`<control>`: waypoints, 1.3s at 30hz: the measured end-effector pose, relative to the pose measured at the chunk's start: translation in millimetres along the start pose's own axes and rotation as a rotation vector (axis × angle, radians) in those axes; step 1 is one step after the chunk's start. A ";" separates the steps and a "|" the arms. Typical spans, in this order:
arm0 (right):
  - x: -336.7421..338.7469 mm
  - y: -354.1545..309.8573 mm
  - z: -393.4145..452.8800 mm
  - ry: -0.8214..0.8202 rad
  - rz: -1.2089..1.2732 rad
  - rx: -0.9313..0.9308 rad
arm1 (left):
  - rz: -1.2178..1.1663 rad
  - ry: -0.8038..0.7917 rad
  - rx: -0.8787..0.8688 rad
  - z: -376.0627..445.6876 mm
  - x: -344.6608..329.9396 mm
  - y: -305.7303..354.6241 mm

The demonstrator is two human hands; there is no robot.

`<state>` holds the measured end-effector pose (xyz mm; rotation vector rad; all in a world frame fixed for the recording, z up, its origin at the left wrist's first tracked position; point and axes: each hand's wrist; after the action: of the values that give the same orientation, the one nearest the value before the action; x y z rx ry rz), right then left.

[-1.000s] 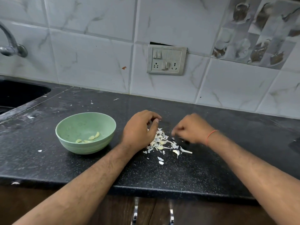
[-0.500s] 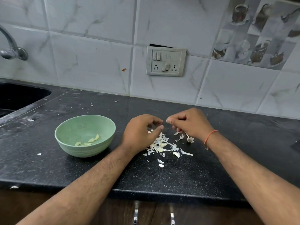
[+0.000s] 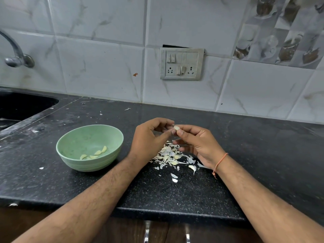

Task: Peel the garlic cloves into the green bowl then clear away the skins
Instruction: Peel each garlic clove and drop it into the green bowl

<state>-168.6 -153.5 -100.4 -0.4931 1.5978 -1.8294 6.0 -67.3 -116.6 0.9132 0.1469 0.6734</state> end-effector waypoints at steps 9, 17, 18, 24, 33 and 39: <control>-11.5 10.2 -1.9 0.068 0.035 0.109 | -0.107 -0.067 -0.003 -1.9 0.5 -1.0; -15.5 7.8 -2.1 0.087 0.054 0.146 | -0.034 -0.088 -0.082 0.2 -2.5 -3.5; -16.1 7.3 -2.2 0.091 0.063 0.142 | -0.039 -0.087 -0.088 0.4 -2.1 -2.6; -14.3 4.7 2.9 0.143 0.189 0.076 | -0.046 -0.148 -0.103 -3.6 -2.5 3.7; -1.2 5.9 8.9 0.176 0.221 0.015 | 0.009 -0.169 0.089 0.4 -0.2 -3.9; -2.5 11.3 10.0 0.148 0.082 0.024 | 0.069 -0.011 0.111 2.0 -0.9 -4.6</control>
<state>-157.7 -159.7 -109.2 -0.2826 1.6663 -1.8571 8.2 -71.2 -119.1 1.0324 0.1445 0.7297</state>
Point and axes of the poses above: each hand's wrist, its own z-axis towards the middle knuckle, its own x-axis out of the back of the hand, y = z × x, and after that the axes turned 2 degrees about x, right-handed
